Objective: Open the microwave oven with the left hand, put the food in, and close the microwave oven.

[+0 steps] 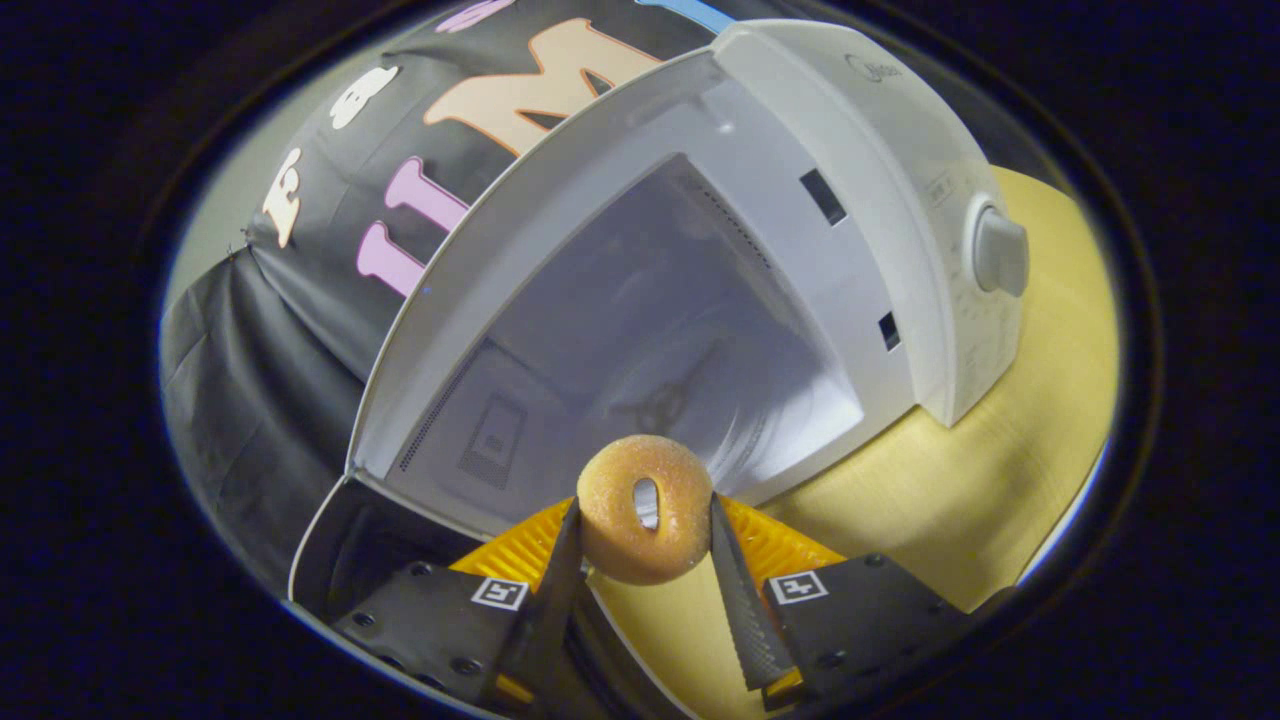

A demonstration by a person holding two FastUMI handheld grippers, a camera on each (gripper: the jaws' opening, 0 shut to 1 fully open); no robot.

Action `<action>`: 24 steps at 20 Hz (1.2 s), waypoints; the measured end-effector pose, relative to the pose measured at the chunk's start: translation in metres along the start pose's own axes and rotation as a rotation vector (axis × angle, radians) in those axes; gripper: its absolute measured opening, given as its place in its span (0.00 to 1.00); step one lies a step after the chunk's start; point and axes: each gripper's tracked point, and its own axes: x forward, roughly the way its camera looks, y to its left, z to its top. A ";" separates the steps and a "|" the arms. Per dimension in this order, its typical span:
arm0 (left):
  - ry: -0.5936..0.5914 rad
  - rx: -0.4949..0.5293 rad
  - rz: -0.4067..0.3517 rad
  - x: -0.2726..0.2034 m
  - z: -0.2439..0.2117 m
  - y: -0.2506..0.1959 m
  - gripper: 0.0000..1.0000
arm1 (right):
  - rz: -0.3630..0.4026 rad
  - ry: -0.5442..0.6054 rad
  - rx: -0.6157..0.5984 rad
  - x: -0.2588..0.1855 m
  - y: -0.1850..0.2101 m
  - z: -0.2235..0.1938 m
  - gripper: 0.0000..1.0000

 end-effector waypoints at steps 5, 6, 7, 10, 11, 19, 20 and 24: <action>0.029 0.000 -0.019 0.005 -0.008 -0.004 0.97 | 0.005 -0.047 0.064 0.019 0.011 0.005 0.65; 0.035 -0.003 -0.025 0.005 -0.009 -0.006 0.97 | 0.002 -0.061 0.067 0.023 0.013 0.006 0.65; 0.041 -0.004 -0.027 0.007 -0.011 -0.005 0.97 | 0.008 -0.075 0.073 0.026 0.015 0.007 0.65; 0.055 -0.006 -0.030 0.010 -0.015 -0.005 0.97 | 0.037 -0.106 0.120 0.037 0.025 0.008 0.72; 0.059 -0.009 -0.030 0.012 -0.017 -0.004 0.97 | 0.043 -0.106 0.136 0.041 0.028 0.006 0.72; 0.106 -0.015 -0.011 0.016 -0.030 0.007 0.97 | 0.008 -0.139 0.202 0.068 0.020 0.003 0.65; 0.111 -0.017 -0.008 0.016 -0.030 0.008 1.00 | -0.011 -0.152 0.201 0.070 0.016 0.005 0.65; 0.126 -0.041 -0.007 0.020 -0.035 0.008 0.97 | -0.027 -0.194 0.180 0.073 0.019 0.013 0.69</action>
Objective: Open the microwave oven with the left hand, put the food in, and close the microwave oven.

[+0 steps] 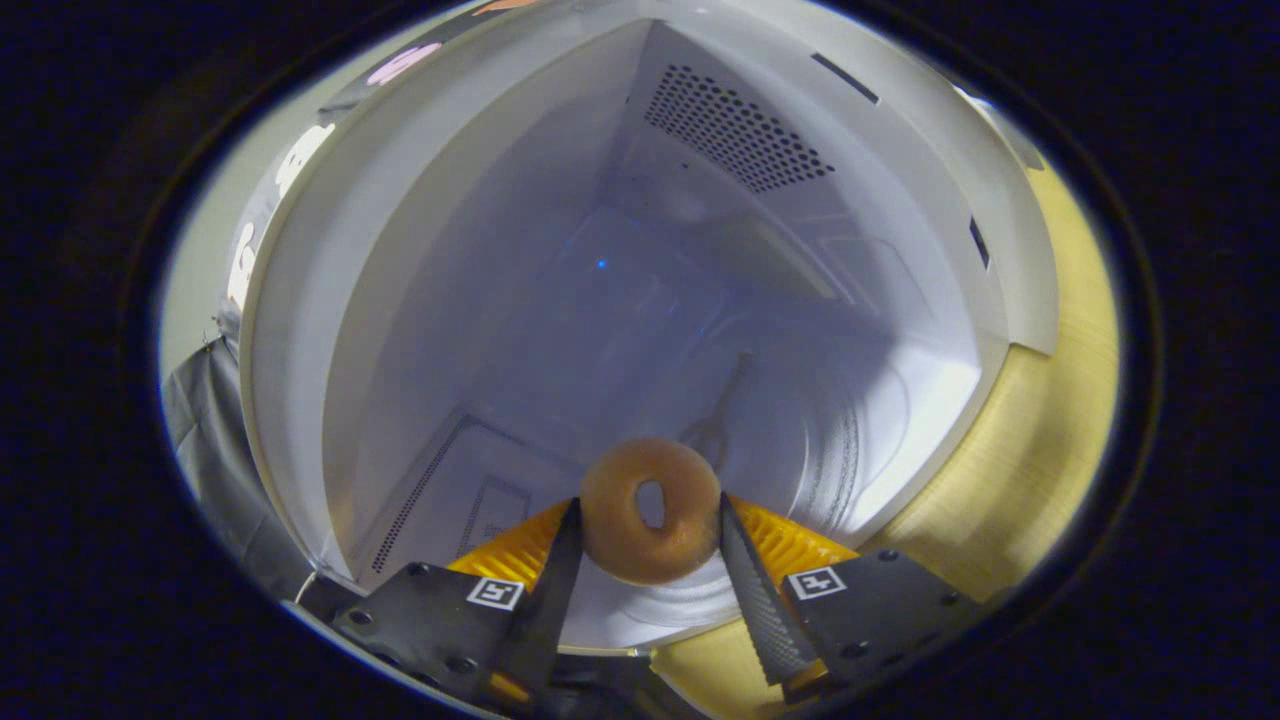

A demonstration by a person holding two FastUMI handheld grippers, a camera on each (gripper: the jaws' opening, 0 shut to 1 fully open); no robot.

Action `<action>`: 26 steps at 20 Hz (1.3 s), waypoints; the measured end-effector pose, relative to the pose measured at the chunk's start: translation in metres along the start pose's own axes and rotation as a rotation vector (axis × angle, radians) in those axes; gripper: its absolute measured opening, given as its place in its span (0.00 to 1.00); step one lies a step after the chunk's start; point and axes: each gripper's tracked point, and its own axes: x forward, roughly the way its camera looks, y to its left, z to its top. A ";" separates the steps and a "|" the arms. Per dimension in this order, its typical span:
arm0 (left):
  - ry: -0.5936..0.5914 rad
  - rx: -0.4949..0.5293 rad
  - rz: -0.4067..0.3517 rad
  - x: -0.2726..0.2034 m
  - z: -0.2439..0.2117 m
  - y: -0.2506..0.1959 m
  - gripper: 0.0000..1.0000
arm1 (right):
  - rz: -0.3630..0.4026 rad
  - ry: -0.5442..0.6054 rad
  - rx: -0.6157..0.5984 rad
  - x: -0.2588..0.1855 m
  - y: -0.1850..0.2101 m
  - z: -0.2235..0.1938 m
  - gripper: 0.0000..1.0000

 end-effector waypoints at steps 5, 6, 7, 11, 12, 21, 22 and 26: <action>0.007 -0.015 -0.007 0.002 -0.002 -0.004 0.97 | -0.011 0.000 -0.050 -0.012 0.000 0.005 0.99; 0.007 -0.013 -0.009 0.002 -0.003 -0.006 0.97 | -0.010 0.002 -0.071 -0.018 -0.001 0.007 0.90; 0.008 -0.011 -0.012 0.002 -0.003 -0.007 0.97 | -0.006 0.002 -0.098 -0.024 0.001 0.009 0.90; 0.014 0.001 -0.041 0.000 -0.006 -0.017 0.97 | -0.003 0.025 -0.260 -0.068 0.001 0.023 0.90; 0.015 0.007 -0.052 -0.002 -0.007 -0.020 0.96 | -0.009 0.046 -0.293 -0.081 -0.002 0.025 0.90; -0.021 0.096 -0.173 -0.015 -0.004 -0.055 0.93 | -0.037 0.034 -0.686 -0.199 -0.020 0.085 0.91; -0.026 0.102 -0.181 -0.018 -0.003 -0.060 0.92 | -0.041 0.021 -0.711 -0.207 -0.023 0.092 0.99; -0.062 0.145 -0.215 -0.025 0.003 -0.076 0.82 | -0.066 -0.022 -0.720 -0.245 -0.023 0.118 0.91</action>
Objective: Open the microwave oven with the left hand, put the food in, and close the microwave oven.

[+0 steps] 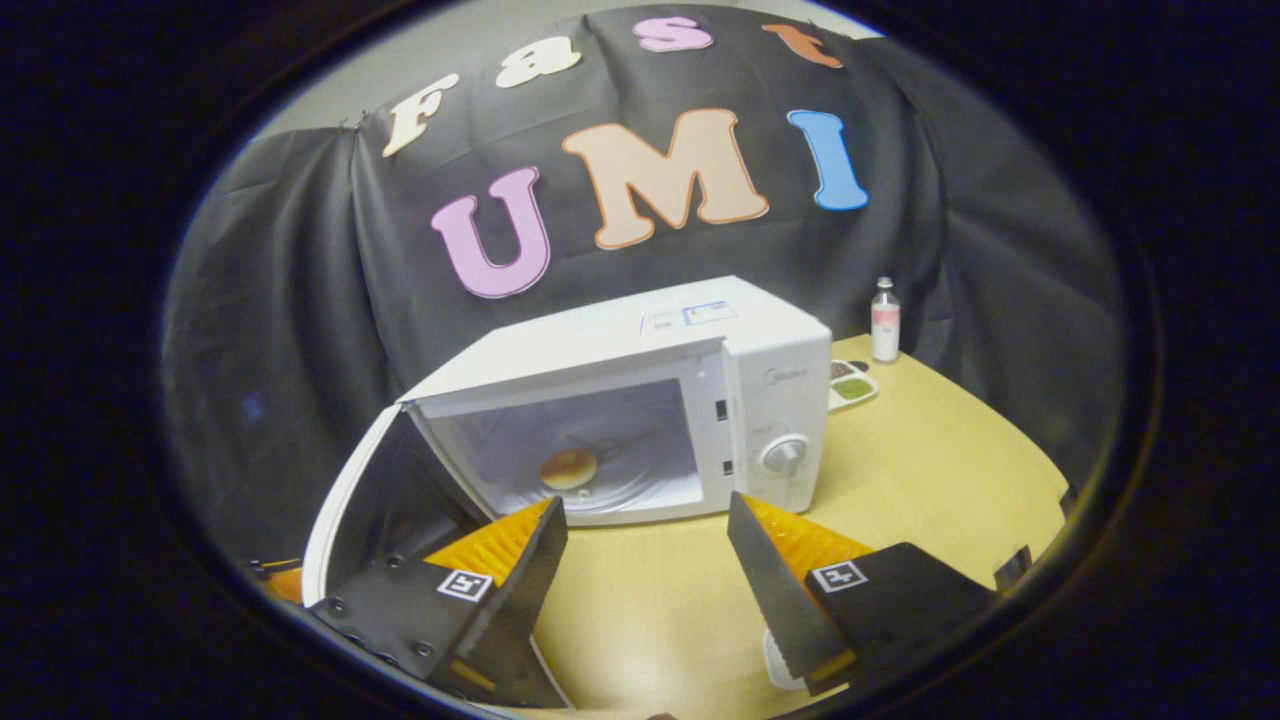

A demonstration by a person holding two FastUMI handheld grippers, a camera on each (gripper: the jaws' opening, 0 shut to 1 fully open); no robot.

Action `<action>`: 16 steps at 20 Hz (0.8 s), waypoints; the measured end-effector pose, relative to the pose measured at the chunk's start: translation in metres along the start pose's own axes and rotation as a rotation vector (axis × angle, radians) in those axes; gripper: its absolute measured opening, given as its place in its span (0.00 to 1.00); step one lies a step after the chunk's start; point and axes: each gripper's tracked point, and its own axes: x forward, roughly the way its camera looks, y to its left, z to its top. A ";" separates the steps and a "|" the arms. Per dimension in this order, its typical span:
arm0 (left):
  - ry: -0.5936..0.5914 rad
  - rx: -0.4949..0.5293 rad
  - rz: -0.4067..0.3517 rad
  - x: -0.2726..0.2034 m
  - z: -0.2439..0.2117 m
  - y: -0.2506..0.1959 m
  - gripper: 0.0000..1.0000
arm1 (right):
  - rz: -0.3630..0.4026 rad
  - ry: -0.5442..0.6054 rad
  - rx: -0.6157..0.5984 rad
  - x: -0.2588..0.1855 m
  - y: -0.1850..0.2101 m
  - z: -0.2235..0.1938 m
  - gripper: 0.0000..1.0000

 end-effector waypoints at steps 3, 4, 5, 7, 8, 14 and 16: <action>0.003 0.046 -0.037 -0.004 -0.001 -0.012 0.70 | -0.057 -0.027 -0.066 -0.020 -0.027 0.015 0.90; 0.003 0.053 -0.056 -0.005 0.000 -0.016 0.56 | -0.071 -0.036 -0.083 -0.027 -0.034 0.020 0.99; 0.005 0.056 -0.074 -0.007 -0.002 -0.021 0.57 | -0.081 -0.043 -0.093 -0.032 -0.039 0.024 0.99; 0.014 0.064 -0.097 -0.010 -0.005 -0.028 0.42 | -0.098 -0.055 -0.095 -0.043 -0.048 0.032 0.99; 0.016 0.072 -0.098 -0.011 -0.005 -0.029 0.32 | -0.107 -0.062 -0.090 -0.047 -0.052 0.036 0.91; 0.026 0.114 -0.121 -0.016 -0.011 -0.041 0.01 | -0.147 -0.118 -0.075 -0.069 -0.069 0.068 0.91; 0.025 0.142 -0.145 -0.018 -0.013 -0.051 0.01 | -0.148 -0.120 -0.079 -0.076 -0.071 0.076 0.91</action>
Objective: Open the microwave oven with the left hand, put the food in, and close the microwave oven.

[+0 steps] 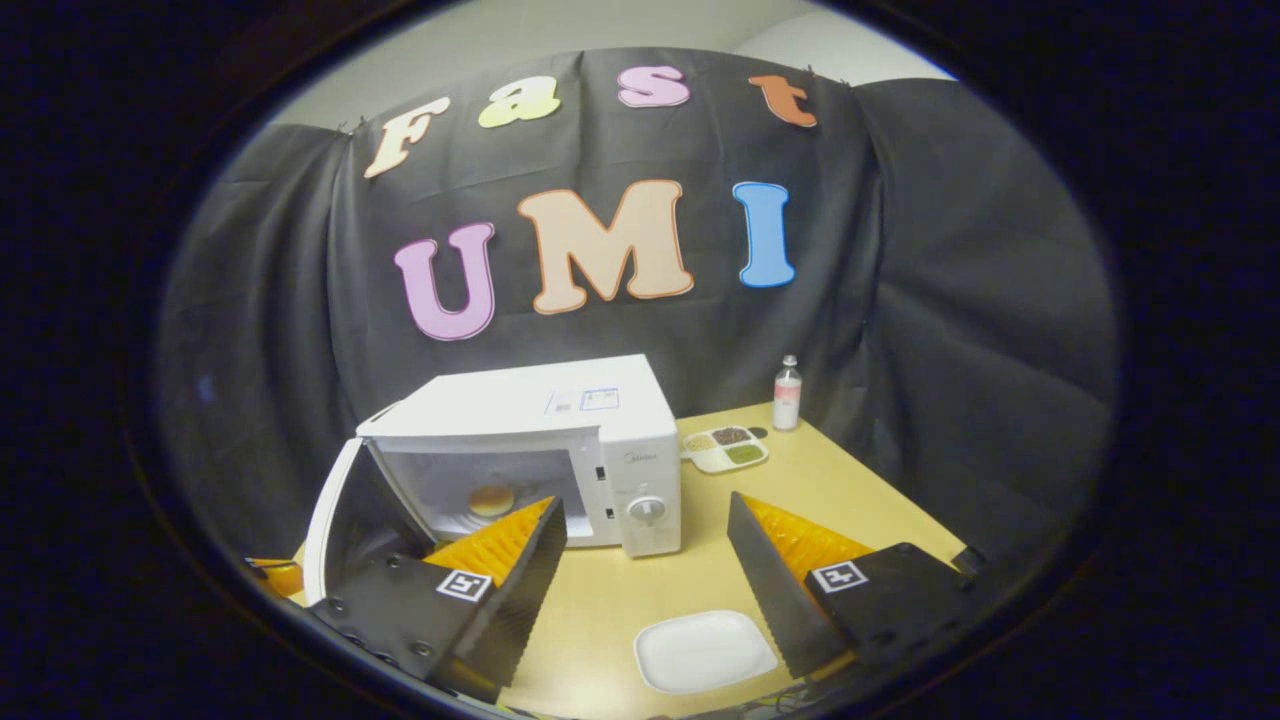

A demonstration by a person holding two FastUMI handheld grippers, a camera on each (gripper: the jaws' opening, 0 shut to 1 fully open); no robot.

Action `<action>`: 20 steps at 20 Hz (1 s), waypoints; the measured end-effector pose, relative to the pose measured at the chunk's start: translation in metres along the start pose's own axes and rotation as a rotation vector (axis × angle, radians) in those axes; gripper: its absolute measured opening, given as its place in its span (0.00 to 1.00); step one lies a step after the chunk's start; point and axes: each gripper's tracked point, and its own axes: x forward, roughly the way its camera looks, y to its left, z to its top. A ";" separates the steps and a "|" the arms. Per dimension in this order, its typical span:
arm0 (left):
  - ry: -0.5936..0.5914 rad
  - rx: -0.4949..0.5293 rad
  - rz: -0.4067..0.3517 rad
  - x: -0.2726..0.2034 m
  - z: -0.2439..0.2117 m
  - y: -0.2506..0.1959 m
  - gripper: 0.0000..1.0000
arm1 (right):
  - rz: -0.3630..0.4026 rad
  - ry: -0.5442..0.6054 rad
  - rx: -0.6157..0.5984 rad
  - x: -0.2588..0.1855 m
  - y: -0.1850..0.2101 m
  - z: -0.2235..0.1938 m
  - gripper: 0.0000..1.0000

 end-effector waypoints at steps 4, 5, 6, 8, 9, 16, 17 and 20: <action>0.008 0.044 -0.056 0.001 -0.001 -0.020 0.01 | 0.003 -0.020 0.023 -0.006 -0.005 0.017 0.92; 0.013 0.049 -0.069 0.001 -0.002 -0.024 0.00 | -0.002 -0.026 0.020 -0.007 -0.008 0.021 0.92; 0.015 0.053 -0.079 0.001 -0.002 -0.030 0.01 | -0.007 -0.036 0.013 -0.007 -0.011 0.025 0.91; 0.014 0.060 -0.099 0.002 -0.001 -0.042 0.01 | -0.011 -0.045 0.002 -0.008 -0.016 0.031 0.91; 0.015 0.064 -0.107 0.002 -0.001 -0.046 0.01 | -0.012 -0.045 0.003 -0.007 -0.019 0.032 0.91; 0.015 0.016 -0.109 0.006 0.005 -0.079 0.00 | -0.019 -0.019 0.007 0.001 -0.049 0.036 0.92; 0.013 0.012 -0.113 0.009 0.007 -0.087 0.00 | -0.015 -0.014 0.009 0.003 -0.052 0.037 0.92; 0.012 0.025 -0.124 0.022 0.010 -0.112 0.00 | -0.007 -0.006 0.013 0.010 -0.066 0.040 1.00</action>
